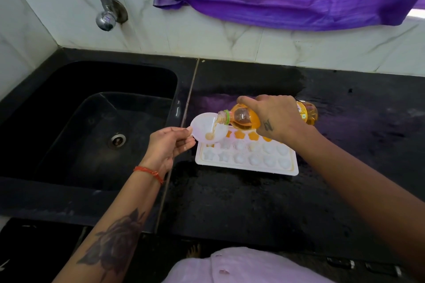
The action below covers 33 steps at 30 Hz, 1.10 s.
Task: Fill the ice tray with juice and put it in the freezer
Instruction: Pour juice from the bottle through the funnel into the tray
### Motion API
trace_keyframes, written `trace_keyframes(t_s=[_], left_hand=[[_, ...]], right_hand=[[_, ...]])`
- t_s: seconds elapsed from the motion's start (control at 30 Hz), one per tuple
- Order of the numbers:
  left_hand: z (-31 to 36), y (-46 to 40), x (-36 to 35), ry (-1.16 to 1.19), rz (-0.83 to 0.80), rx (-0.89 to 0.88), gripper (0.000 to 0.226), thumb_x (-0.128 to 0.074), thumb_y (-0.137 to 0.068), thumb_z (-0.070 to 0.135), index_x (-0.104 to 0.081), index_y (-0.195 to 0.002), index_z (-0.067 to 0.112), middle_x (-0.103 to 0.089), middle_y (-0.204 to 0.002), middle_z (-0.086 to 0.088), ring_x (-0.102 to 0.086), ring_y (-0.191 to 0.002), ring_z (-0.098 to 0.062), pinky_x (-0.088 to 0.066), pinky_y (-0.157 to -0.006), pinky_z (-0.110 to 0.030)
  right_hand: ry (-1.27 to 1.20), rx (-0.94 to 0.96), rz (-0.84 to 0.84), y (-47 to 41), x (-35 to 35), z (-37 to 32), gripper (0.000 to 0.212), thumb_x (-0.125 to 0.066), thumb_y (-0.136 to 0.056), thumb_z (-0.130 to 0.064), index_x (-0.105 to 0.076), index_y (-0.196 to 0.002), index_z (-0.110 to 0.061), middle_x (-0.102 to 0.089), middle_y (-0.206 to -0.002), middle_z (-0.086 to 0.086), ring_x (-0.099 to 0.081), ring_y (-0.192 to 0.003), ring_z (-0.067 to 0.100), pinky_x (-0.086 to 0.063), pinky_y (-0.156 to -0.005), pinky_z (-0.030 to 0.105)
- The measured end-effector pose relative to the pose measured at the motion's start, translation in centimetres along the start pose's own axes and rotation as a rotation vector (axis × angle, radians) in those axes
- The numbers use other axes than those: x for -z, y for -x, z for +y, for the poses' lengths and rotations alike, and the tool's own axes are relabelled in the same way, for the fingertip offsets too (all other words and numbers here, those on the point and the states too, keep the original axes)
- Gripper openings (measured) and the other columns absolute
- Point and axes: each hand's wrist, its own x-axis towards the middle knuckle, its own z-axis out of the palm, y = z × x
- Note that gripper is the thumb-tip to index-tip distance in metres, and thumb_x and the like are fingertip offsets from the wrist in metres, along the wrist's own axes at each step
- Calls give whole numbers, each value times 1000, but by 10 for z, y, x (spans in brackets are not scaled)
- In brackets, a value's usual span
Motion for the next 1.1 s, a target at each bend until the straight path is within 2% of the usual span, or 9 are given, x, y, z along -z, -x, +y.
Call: trace_keyframes(t_s=[0.13, 0.33, 0.53, 0.77, 0.87, 1.0, 1.1], left_hand=[[1, 0, -2, -6, 9, 7, 4, -69, -79, 1, -66, -77, 2, -70, -54, -2, -68, -50, -10, -53, -48, -17], [2, 1, -3, -14, 18, 8, 4, -69, -79, 1, -66, -77, 2, -70, -53, -2, -68, -50, -9, -52, -47, -17], [4, 3, -4, -9, 20, 9, 4, -70, -78, 2, -66, -79, 2, -71, -55, -2, -68, -52, -10, -53, -48, -17], [10, 7, -8, 22, -19, -19, 2, -66, -80, -2, -66, -79, 0, -71, -57, -2, -68, -51, -10, -53, -48, -17], [11, 9, -15, 31, -54, -19, 3, -64, -81, -3, -65, -79, -1, -71, -57, -1, -67, -49, -9, -53, -48, -17], [7, 9, -23, 19, -85, 5, 3, -64, -81, -3, -64, -79, -1, -71, -56, -2, -67, -49, -10, -53, -47, -17], [3, 9, -28, 6, -96, 23, 1, -66, -80, -2, -65, -80, -2, -70, -54, -4, -67, -49, -11, -52, -46, -16]], right_hand=[[-1, -2, 13, 0, -1, 1, 64, -69, -78, -30, -32, -130, -35, -62, -87, 1, -59, -71, 23, -28, -51, 24], [-11, 2, 21, -2, -1, 2, 62, -68, -78, -29, -34, -129, -34, -63, -87, 1, -60, -71, 23, -35, -53, 24], [-81, -21, 14, -1, 1, 3, 66, -70, -77, -30, -32, -130, -37, -64, -93, 0, -61, -77, 23, -34, -55, 24], [-174, -63, 3, 7, 10, 8, 67, -71, -75, -32, -33, -130, -39, -63, -94, -1, -62, -82, 24, -43, -60, 27], [-155, -72, 21, 12, 11, 11, 65, -70, -76, -35, -33, -129, -40, -63, -93, -3, -61, -80, 23, -33, -55, 24], [-109, -67, 32, 19, 8, 15, 66, -70, -75, -29, -34, -130, -39, -65, -95, -1, -61, -77, 24, -17, -48, 19], [-50, -57, 41, 22, 3, 18, 65, -68, -76, -27, -33, -130, -39, -65, -97, -2, -62, -77, 25, -19, -49, 21]])
